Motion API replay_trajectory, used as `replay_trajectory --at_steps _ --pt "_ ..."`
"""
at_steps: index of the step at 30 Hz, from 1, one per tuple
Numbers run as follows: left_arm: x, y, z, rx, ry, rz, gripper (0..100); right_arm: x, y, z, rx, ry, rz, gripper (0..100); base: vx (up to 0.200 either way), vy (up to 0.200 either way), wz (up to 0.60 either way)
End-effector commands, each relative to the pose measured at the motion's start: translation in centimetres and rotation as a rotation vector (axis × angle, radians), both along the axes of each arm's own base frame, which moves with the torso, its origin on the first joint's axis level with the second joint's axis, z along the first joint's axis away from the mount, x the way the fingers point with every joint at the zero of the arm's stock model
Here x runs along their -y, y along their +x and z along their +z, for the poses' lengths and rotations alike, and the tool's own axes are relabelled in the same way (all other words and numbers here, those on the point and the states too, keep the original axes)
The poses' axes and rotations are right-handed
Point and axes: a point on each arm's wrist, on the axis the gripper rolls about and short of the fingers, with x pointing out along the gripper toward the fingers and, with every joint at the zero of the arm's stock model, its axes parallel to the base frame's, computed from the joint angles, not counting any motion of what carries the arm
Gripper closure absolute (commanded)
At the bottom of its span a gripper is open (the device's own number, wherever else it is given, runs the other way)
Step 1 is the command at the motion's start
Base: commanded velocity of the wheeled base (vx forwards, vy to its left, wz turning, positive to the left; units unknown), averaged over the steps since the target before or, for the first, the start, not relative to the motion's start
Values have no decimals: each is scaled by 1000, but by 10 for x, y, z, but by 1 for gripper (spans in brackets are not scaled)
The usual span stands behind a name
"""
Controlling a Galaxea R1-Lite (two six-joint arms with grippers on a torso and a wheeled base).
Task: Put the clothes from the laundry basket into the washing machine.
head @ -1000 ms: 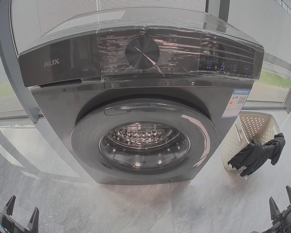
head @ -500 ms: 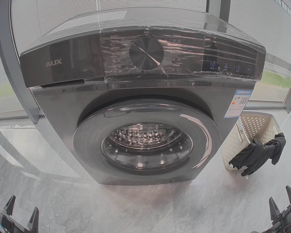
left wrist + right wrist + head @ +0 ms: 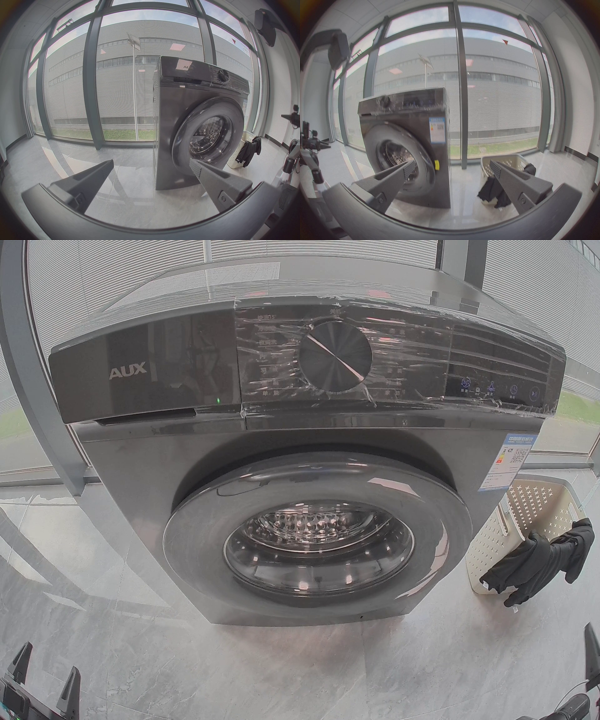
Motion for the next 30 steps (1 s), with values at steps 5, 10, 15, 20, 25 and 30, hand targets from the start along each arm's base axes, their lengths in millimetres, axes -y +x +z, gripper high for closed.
replay_trajectory --at_steps 5,10,15,20,25,30 --pt "0 0 -5 2 5 0 0 0 13 12 -196 -19 190 0 40 0 0" --pt "0 0 -5 2 7 0 0 -5 35 16 -356 -40 352 0 0 0 0" --pt "0 0 -5 2 7 0 0 -15 68 34 -424 -32 521 0 0 0 0" --pt "0 0 -5 2 7 0 0 -25 102 36 -492 -34 576 0 0 0 0" --pt "0 0 -5 2 7 -2 0 -38 144 40 -519 -43 603 0 0 0 0" --pt "0 0 -5 2 5 0 0 -45 172 42 -526 -41 601 0 0 0 0"
